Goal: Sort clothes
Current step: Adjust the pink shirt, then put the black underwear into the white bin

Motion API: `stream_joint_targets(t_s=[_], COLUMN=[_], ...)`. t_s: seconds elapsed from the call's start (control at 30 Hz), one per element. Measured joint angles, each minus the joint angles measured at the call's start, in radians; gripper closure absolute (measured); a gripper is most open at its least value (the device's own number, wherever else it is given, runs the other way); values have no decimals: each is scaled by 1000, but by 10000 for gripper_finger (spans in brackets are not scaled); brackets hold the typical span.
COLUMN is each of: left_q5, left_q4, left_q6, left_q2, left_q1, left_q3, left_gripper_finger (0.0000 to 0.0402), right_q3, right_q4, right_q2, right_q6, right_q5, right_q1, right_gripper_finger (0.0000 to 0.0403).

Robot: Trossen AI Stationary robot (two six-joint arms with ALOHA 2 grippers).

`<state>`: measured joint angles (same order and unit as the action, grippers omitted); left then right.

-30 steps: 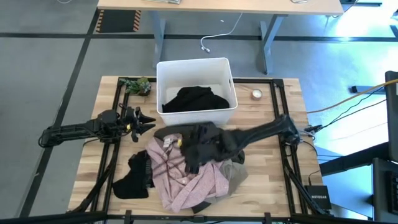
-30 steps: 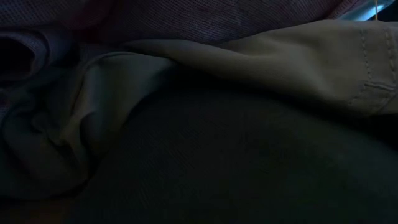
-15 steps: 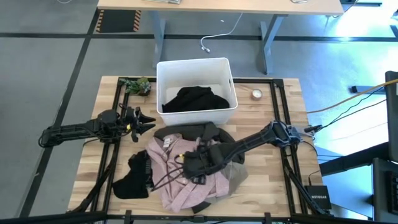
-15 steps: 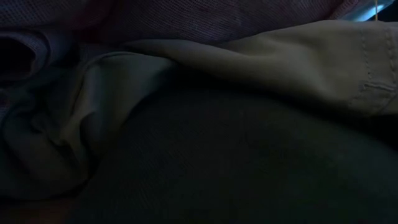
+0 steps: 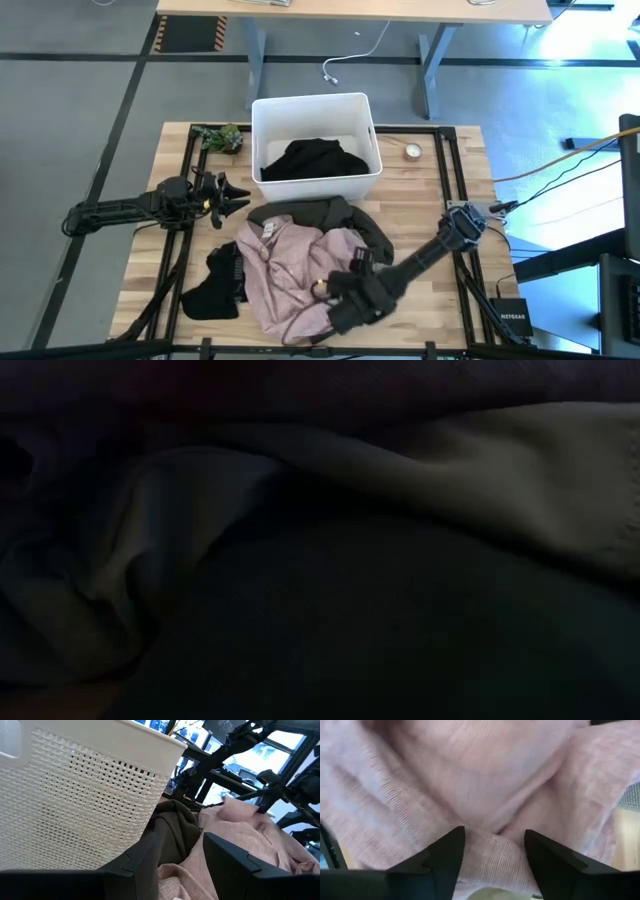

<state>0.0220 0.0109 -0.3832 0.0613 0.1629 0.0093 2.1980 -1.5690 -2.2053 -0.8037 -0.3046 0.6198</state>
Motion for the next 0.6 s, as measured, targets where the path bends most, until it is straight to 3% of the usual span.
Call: stream_joint_targets(t_s=[0.17, 0.27, 0.47, 0.6], left_q5=[0, 0, 0, 0], left_q4=[0, 0, 0, 0], left_q6=[16, 16, 16, 16], left_q2=[0, 0, 0, 0], left_q1=[-8, -8, -8, -8], left_q3=[0, 0, 0, 0], left_gripper_finger=[245, 245, 245, 245], right_q3=[12, 22, 15, -21], right_q4=[47, 197, 626, 871], right_q2=[6, 6, 4, -3], right_q6=[-54, -17, 295, 452], right_q5=[-51, -99, -224, -238], right_q1=[30, 26, -14, -69], right_gripper_finger=[214, 225, 228, 229])
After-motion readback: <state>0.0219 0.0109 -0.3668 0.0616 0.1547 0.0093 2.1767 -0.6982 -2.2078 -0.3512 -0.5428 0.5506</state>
